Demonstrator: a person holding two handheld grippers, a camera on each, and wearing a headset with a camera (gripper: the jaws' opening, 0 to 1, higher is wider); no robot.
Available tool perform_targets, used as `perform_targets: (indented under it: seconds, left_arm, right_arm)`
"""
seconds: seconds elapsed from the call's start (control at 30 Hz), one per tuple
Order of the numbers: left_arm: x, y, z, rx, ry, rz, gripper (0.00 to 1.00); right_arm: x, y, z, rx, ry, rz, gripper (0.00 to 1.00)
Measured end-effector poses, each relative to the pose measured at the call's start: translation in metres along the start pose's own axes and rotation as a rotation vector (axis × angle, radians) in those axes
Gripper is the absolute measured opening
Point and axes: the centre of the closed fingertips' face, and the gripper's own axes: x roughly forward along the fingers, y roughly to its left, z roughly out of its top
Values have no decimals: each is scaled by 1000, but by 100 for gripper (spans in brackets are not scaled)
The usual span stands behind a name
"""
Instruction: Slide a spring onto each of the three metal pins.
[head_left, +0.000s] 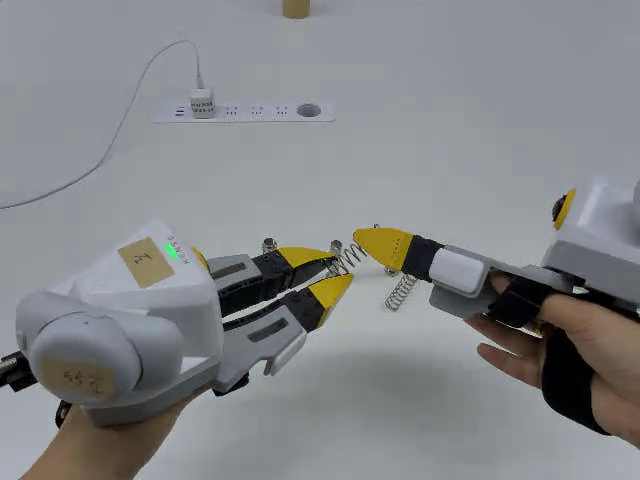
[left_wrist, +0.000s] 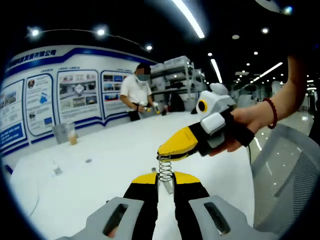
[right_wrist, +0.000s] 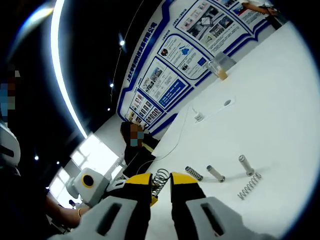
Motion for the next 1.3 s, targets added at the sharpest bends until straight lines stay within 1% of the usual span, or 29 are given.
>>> perform_targets:
  seconds: [0.13, 0.2, 0.23, 0.4, 0.53, 0.6, 0.67, 0.7, 0.77, 0.8, 0.87, 0.93, 1.03, 1.07, 1.17, 1.23, 1.3]
  left_arm:
    - [-1, 0, 2, -6, -5, 0, 10]
    - [-1, 1, 1, -4, 1, 2, 10]
    - [-1, 1, 2, -10, -1, 2, 10]
    - [0, 1, 1, -20, 12, 3, 11]
    - [1, 2, -1, -36, 25, 3, 11]
    - [1, 3, -7, -48, 57, 10, 12]
    - [1, 2, -12, -59, 77, 3, 15]
    - [1, 2, -13, -57, 80, 1, 16]
    - [0, 0, -18, -48, 102, -6, 17]
    - [0, 0, -21, -41, 113, 0, 19]
    - [-1, 0, -25, -37, 124, 4, 22]
    - [-2, 2, -28, -41, 132, 22, 24]
    - [-3, 3, -32, -39, 146, 39, 29]
    - [-4, 4, -34, -49, 155, 47, 30]
    - [-6, 5, -38, -70, 164, 54, 33]
    - [-8, 5, -42, -88, 174, 61, 34]
    - [-9, 6, -43, -92, 177, 64, 36]
  right_arm:
    - [0, 4, 1, 26, -7, 25, 14]
    - [0, 6, 5, 43, -26, 41, 12]
    - [0, 6, 4, 44, -22, 41, 12]
    - [2, 8, 4, 19, -24, 50, 12]
    - [2, 7, 4, -7, -23, 46, 11]
    - [3, 5, 6, -26, -28, 35, 11]
    - [3, 3, 8, -50, -31, 18, 11]
    - [4, 2, 9, -68, -30, 10, 11]
    - [5, -1, 11, -103, -25, -6, 11]
    - [5, -3, 12, -129, -27, -17, 11]
    - [6, -4, 14, -139, -29, -22, 11]
    - [8, -7, 17, -152, -39, -31, 11]
    - [11, -15, 22, -173, -48, -56, 11]
    - [13, -17, 23, -189, -48, -67, 11]
    - [16, -23, 25, -251, -40, -88, 11]
    - [19, -27, 25, -296, -24, -105, 11]
    - [22, -30, 25, -332, -14, -114, 12]
